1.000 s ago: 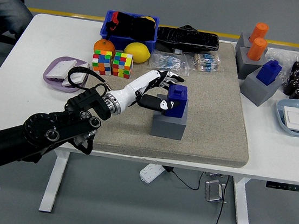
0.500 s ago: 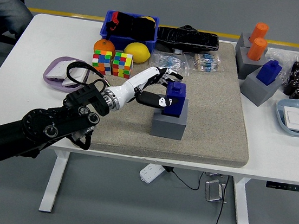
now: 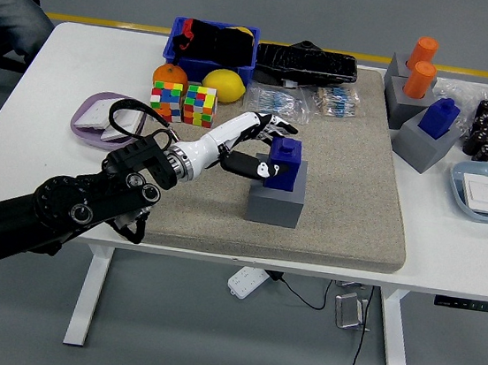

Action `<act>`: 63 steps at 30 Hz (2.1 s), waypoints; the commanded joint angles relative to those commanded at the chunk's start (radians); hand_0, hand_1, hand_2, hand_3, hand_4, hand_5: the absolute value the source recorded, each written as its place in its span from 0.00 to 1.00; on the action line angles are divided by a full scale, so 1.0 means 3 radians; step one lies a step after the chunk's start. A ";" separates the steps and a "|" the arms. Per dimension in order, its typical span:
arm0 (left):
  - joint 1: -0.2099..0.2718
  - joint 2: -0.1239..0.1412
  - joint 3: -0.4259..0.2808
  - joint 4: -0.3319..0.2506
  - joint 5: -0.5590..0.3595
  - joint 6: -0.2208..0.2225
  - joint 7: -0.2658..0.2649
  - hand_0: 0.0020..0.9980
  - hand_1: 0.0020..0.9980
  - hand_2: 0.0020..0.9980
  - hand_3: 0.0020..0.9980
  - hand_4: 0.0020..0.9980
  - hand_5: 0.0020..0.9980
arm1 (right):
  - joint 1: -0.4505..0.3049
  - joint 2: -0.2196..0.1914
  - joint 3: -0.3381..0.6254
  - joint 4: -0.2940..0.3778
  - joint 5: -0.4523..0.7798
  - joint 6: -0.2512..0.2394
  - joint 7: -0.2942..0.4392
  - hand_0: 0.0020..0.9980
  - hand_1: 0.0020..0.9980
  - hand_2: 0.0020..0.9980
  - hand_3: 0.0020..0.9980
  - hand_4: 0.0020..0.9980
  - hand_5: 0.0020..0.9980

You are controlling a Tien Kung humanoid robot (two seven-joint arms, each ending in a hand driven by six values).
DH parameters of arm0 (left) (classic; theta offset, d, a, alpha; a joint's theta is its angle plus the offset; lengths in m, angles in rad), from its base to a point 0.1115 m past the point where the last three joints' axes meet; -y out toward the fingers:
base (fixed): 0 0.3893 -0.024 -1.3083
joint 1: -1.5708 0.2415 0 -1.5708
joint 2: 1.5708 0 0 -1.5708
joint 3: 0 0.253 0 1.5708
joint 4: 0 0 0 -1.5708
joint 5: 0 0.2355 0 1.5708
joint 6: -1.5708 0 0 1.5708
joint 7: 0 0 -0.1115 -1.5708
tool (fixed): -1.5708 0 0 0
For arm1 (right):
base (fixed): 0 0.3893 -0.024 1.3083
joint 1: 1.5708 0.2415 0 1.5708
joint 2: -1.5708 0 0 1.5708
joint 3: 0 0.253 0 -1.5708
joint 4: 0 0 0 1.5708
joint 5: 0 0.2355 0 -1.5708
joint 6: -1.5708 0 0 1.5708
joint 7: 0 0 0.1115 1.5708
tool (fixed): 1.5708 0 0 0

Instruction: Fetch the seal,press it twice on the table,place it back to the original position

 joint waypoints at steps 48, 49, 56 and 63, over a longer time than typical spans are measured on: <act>0.0055 -0.0025 0.0047 0.0086 -0.0054 0.0022 -0.0062 0.85 0.76 0.66 0.78 0.75 0.00 | 0.0003 0.0005 0.0010 0.0000 0.0019 0.0003 0.0002 0.89 0.75 0.73 0.75 0.87 0.55; 0.0056 -0.0025 0.0048 0.0087 -0.0052 0.0019 -0.0062 0.89 0.86 0.78 0.83 0.98 0.00 | 0.0003 0.0005 0.0009 0.0000 0.0021 0.0004 0.0002 0.89 0.75 0.73 0.75 0.88 0.55; 0.0062 -0.0022 0.0027 0.0095 -0.0053 -0.0014 -0.0068 0.91 0.92 0.85 0.89 1.00 0.00 | 0.0001 0.0006 0.0012 0.0000 0.0021 0.0003 0.0001 0.89 0.75 0.73 0.75 0.88 0.55; 0.0072 -0.0018 0.0006 0.0103 -0.0079 -0.0041 -0.0077 0.94 0.96 0.88 0.91 1.00 0.01 | -0.0003 0.0009 0.0011 0.0000 0.0019 0.0002 0.0000 0.89 0.75 0.73 0.75 0.88 0.55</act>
